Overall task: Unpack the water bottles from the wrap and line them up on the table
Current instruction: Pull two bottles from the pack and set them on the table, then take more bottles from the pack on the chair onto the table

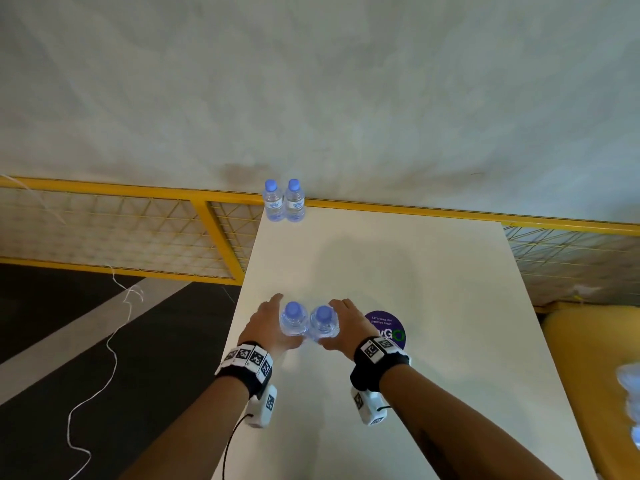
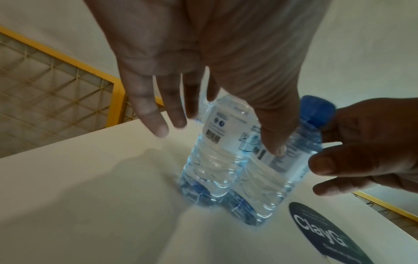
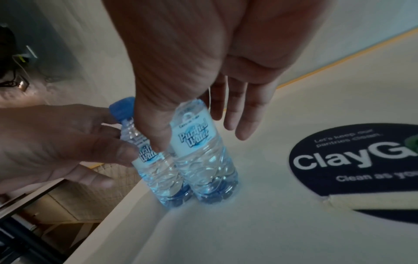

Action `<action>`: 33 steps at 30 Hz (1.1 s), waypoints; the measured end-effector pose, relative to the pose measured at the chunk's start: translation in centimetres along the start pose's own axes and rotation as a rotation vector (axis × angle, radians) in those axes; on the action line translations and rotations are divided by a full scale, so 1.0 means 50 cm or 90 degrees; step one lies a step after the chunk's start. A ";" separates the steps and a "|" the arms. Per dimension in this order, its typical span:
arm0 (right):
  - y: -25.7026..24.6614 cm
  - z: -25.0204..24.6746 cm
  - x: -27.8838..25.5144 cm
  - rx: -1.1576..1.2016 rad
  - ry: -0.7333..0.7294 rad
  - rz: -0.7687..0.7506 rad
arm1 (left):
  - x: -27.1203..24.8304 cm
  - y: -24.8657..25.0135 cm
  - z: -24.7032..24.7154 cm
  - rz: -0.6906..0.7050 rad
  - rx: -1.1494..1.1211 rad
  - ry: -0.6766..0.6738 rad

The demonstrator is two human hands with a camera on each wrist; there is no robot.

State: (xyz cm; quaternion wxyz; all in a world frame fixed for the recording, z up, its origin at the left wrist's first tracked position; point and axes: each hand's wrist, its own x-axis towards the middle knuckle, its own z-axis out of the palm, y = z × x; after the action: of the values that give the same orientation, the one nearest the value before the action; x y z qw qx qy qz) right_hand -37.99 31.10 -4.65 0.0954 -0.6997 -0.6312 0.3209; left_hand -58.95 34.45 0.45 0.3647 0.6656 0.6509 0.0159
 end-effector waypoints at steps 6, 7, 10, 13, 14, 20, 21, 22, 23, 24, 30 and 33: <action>0.094 -0.067 -0.130 0.075 0.037 0.006 | -0.119 0.043 0.059 0.236 -0.004 0.232; 0.123 -0.080 -0.164 0.084 0.049 0.010 | -0.137 0.068 0.079 0.279 -0.006 0.201; 0.235 -0.117 -0.281 0.133 0.090 0.066 | -0.176 0.172 0.156 0.386 0.023 0.044; 0.365 -0.156 -0.412 0.168 0.148 0.151 | -0.197 0.305 0.255 0.477 0.052 -0.092; 0.414 -0.171 -0.456 0.182 0.172 0.188 | -0.204 0.355 0.291 0.499 0.072 -0.138; 0.710 -0.271 -0.730 0.268 0.362 0.464 | -0.288 0.649 0.548 0.573 0.141 -0.338; 0.756 -0.288 -0.773 0.286 0.404 0.509 | -0.311 0.691 0.594 0.572 0.140 -0.366; 0.801 -0.304 -0.811 0.300 0.440 0.548 | -0.335 0.730 0.637 0.563 0.142 -0.398; 0.842 -0.321 -0.845 0.308 0.469 0.581 | -0.358 0.766 0.678 0.554 0.147 -0.425; 0.883 -0.336 -0.874 0.310 0.491 0.612 | -0.377 0.797 0.723 0.535 0.153 -0.454; 1.073 -0.390 -0.942 0.330 0.537 0.700 | -0.439 0.913 0.948 0.317 0.054 -0.520; 1.122 -0.400 -0.937 0.325 0.540 0.687 | -0.410 0.912 1.058 0.256 0.024 -0.462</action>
State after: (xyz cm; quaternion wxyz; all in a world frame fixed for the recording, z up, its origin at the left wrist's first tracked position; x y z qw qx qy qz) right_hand 19.65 -18.09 -3.93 0.3205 -0.9332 -0.0129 0.1621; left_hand 3.18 -2.98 -5.97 0.5477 0.7485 0.3375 -0.1609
